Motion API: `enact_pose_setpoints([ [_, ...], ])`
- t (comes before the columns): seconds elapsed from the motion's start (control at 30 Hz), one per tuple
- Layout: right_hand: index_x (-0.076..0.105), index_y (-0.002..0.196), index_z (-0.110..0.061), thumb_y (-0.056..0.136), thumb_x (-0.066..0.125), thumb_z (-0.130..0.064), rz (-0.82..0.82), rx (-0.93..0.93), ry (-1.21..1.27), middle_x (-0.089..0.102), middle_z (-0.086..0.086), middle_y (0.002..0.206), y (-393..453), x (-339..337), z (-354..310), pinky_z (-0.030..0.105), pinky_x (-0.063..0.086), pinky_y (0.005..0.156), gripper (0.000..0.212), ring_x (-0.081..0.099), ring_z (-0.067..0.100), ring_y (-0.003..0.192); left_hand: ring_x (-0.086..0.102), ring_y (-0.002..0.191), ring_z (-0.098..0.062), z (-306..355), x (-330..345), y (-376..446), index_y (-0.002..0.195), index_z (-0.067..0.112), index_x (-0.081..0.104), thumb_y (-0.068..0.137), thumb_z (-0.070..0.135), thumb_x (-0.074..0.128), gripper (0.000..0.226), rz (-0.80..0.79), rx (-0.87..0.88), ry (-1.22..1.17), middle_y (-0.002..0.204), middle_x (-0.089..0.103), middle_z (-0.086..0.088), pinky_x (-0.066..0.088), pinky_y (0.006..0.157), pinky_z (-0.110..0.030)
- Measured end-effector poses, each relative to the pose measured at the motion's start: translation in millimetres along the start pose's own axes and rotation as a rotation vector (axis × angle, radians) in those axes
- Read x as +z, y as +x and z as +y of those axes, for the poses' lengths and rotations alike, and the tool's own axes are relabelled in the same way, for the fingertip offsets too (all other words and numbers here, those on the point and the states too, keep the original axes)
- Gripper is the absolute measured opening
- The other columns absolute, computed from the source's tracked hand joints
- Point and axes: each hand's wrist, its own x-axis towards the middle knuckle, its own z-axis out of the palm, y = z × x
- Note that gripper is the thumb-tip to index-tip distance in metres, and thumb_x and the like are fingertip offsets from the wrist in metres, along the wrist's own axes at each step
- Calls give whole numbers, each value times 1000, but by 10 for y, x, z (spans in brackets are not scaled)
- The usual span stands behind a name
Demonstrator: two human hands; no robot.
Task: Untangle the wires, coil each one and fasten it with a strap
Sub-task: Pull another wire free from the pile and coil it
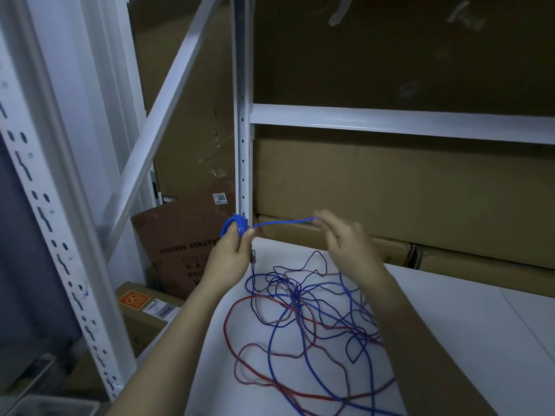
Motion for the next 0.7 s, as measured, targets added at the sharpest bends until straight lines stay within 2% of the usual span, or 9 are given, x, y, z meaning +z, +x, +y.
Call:
enact_pose_setpoints([
  [0.1,70,105,-11,93,57,-7,283,-40,-49,68,6,80,156,24,-11,36,46,60,18,59,26,68,46,47,-13,79,-17,-151,85,6,46,104,24,36,28,-256,43,-294,54,43,5,47,74,-35],
  [0.17,72,88,-20,94,59,-26,353,84,71,57,2,62,265,136,-25,38,42,57,16,48,21,58,31,42,-12,164,-18,-226,79,8,40,103,23,36,28,-372,50,-457,50,33,3,47,70,-31],
  [0.2,67,75,-24,94,58,-37,338,183,121,46,1,55,309,198,-25,38,39,55,25,41,20,54,26,41,-10,207,-24,-254,78,9,39,100,25,36,28,-412,31,-542,49,30,2,44,65,-29],
  [0.3,48,61,-17,94,47,-55,60,355,27,42,1,52,312,424,34,35,31,52,50,41,22,55,22,35,-5,285,-43,-317,78,8,42,97,30,39,29,-498,-43,-819,46,29,4,44,59,-22],
  [0.37,58,73,-22,98,38,-52,-257,321,-164,59,4,69,195,605,42,32,33,57,44,55,27,69,21,35,-5,301,-48,-324,80,8,45,97,27,41,25,-488,-70,-981,47,30,5,45,59,-21],
  [0.43,60,83,-23,101,31,-47,-429,252,-248,65,8,84,37,738,34,34,39,63,41,59,31,81,23,36,-5,293,-55,-286,83,8,47,96,23,39,22,-407,-99,-1098,50,30,5,46,60,-21],
  [0.5,55,79,-23,100,26,-50,-467,268,-209,64,5,84,-105,770,37,35,43,67,45,58,28,81,25,39,-7,266,-70,-240,86,7,49,100,19,34,24,-312,-136,-1140,53,31,4,46,65,-23],
  [0.6,52,75,-27,102,25,-48,-510,254,-180,60,1,78,-253,749,46,32,37,63,44,54,24,75,28,41,-9,195,-53,-195,87,8,48,103,13,28,26,-219,-187,-1130,55,34,3,44,70,-27],
  [0.7,56,100,-18,104,27,-40,-539,132,-225,63,11,87,-410,759,8,33,38,64,37,57,30,79,34,43,-10,143,52,-135,85,9,45,104,12,28,26,-109,-227,-1189,56,40,4,44,73,-27],
])
